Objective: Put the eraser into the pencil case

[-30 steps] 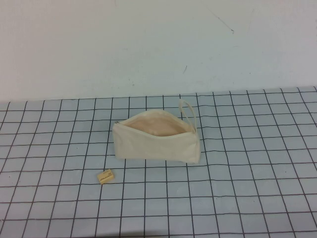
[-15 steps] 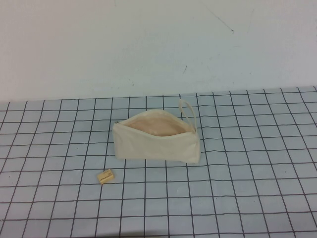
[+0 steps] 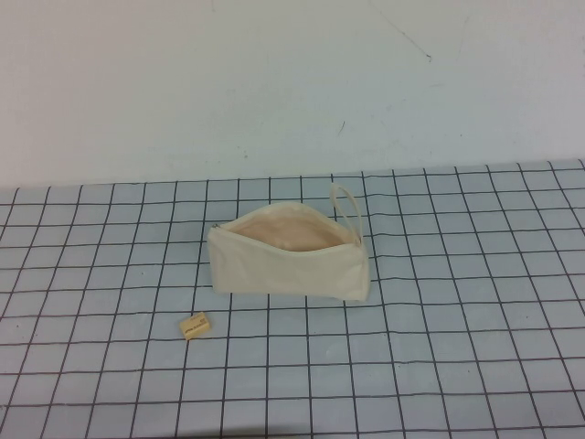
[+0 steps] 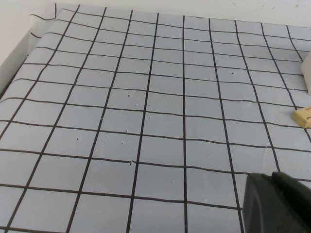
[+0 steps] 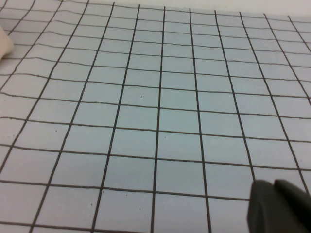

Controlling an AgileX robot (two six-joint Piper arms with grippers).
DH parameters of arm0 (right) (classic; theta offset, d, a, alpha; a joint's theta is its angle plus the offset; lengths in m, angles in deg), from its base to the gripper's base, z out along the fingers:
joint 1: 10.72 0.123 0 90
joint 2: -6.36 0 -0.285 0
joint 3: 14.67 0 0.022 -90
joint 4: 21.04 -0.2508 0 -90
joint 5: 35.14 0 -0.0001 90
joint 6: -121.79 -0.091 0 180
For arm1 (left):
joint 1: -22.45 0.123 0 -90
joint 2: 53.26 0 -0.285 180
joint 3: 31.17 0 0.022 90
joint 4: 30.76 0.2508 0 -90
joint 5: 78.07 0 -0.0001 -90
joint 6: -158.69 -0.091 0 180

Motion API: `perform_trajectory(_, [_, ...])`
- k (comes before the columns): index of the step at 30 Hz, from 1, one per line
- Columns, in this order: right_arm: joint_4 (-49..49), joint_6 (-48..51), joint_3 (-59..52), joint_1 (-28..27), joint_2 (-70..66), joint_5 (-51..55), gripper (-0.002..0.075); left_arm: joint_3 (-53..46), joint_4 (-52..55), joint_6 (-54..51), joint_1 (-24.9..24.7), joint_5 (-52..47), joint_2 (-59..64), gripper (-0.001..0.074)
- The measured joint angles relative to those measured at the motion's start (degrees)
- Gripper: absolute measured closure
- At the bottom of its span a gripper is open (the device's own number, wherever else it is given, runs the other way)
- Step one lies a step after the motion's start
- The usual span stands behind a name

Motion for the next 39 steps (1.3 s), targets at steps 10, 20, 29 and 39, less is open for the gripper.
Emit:
perform_trajectory(10, [0.0,0.0,0.0,0.0,0.0,0.1,0.0726,0.0,0.0,0.0,0.0,0.0,0.0,0.0736])
perform_trajectory(20, [0.0,0.0,0.0,0.0,0.0,0.1,0.0726,0.0,0.0,0.0,0.0,0.0,0.0,0.0736])
perform_trajectory(29, [0.0,0.0,0.0,0.0,0.0,0.1,0.0726,-0.7,0.3,0.0,0.0,18.0,0.0,0.0736])
perform_trajectory(39, [0.0,0.0,0.0,0.0,0.0,0.1,0.0726,-0.7,0.4,0.0,0.0,54.2,0.0,0.0736])
